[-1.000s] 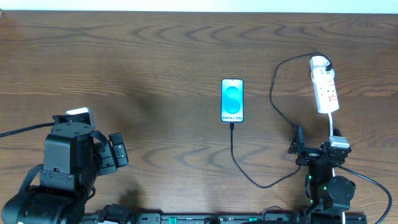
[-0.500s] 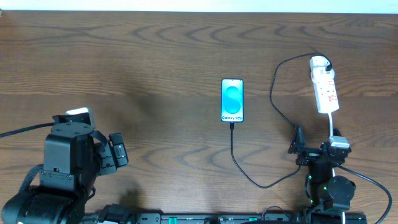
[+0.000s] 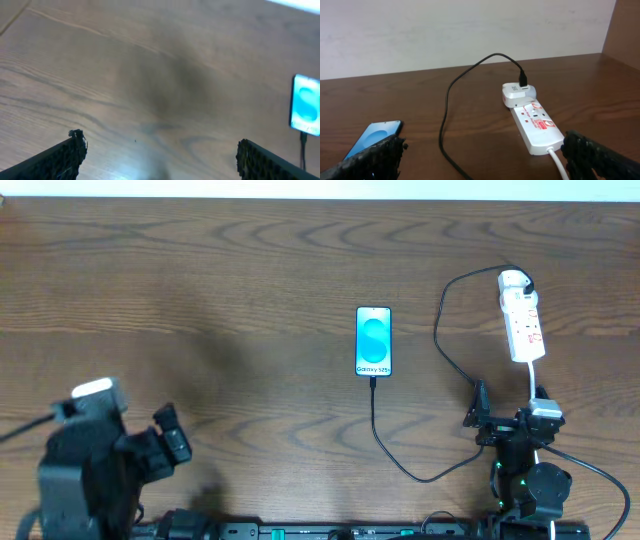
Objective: Plug charger to phone and switch on socket
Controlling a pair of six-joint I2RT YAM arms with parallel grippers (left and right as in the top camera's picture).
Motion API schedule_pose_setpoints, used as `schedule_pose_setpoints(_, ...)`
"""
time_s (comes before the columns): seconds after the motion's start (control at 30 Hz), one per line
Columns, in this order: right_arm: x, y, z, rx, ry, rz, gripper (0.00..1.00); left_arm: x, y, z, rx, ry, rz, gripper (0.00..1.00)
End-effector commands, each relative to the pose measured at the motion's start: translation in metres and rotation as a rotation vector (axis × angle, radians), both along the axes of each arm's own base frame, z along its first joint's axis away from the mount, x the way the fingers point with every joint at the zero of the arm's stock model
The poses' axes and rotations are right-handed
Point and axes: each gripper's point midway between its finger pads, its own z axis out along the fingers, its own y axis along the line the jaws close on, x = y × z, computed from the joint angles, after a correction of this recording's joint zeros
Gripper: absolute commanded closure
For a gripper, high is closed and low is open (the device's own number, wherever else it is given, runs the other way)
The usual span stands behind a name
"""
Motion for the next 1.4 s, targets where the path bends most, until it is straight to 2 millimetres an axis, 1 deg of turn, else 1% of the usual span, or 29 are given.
schedule_pose_setpoints(0.0,0.0,0.0,0.0,0.011,-0.001,-0.007,0.01,-0.01,0.004,-0.013,-0.021,-0.061,0.026,0.02)
schedule_pose_setpoints(0.13,0.0,0.0,0.0,0.011,-0.001,-0.007,0.01,-0.019,0.004,-0.041,-0.043,-0.151,0.042,0.02)
schedule_pose_setpoints(0.3,0.0,0.0,0.0,0.011,-0.001,-0.007,0.01,-0.012,-0.002,-0.072,-0.076,-0.277,0.016,0.02)
schedule_pose_setpoints(0.37,0.0,0.0,-0.001,0.011,-0.001,-0.007,0.01,-0.007,-0.002,-0.084,-0.077,-0.315,0.015,0.02)
schedule_pose_setpoints(0.4,0.0,0.0,0.0,0.011,-0.001,-0.007,0.01,-0.001,-0.002,-0.093,-0.077,-0.346,0.013,0.02)
schedule_pose_setpoints(0.43,0.0,0.0,0.0,0.011,-0.001,-0.007,0.01,0.003,-0.002,-0.098,-0.076,-0.362,0.012,0.02)
schedule_pose_setpoints(0.5,0.0,0.0,0.0,0.011,-0.001,-0.007,0.01,0.019,-0.004,-0.114,-0.086,-0.36,-0.001,0.02)
schedule_pose_setpoints(0.57,0.0,0.0,0.0,0.011,-0.001,-0.007,0.01,0.03,-0.007,-0.123,-0.094,-0.377,-0.016,0.02)
schedule_pose_setpoints(0.67,0.0,0.0,0.0,0.011,-0.001,-0.007,0.01,0.047,-0.013,-0.13,-0.111,-0.43,-0.052,0.02)
schedule_pose_setpoints(0.73,0.0,0.0,0.0,0.011,-0.001,-0.007,0.01,0.057,-0.014,-0.132,-0.112,-0.472,-0.058,0.02)
schedule_pose_setpoints(0.87,0.0,0.0,0.0,0.011,-0.001,-0.007,0.01,0.07,-0.014,-0.135,-0.11,-0.539,-0.064,0.02)
schedule_pose_setpoints(1.0,0.0,0.0,0.0,0.011,-0.001,-0.007,0.01,0.076,-0.012,-0.143,-0.104,-0.562,-0.057,0.02)
schedule_pose_setpoints(1.27,0.0,0.0,0.0,0.011,-0.001,-0.007,0.01,0.083,-0.01,-0.15,-0.044,-0.598,-0.077,0.02)
schedule_pose_setpoints(1.37,0.0,0.0,0.0,0.011,-0.001,-0.007,0.01,0.086,-0.01,-0.148,-0.041,-0.639,-0.075,0.02)
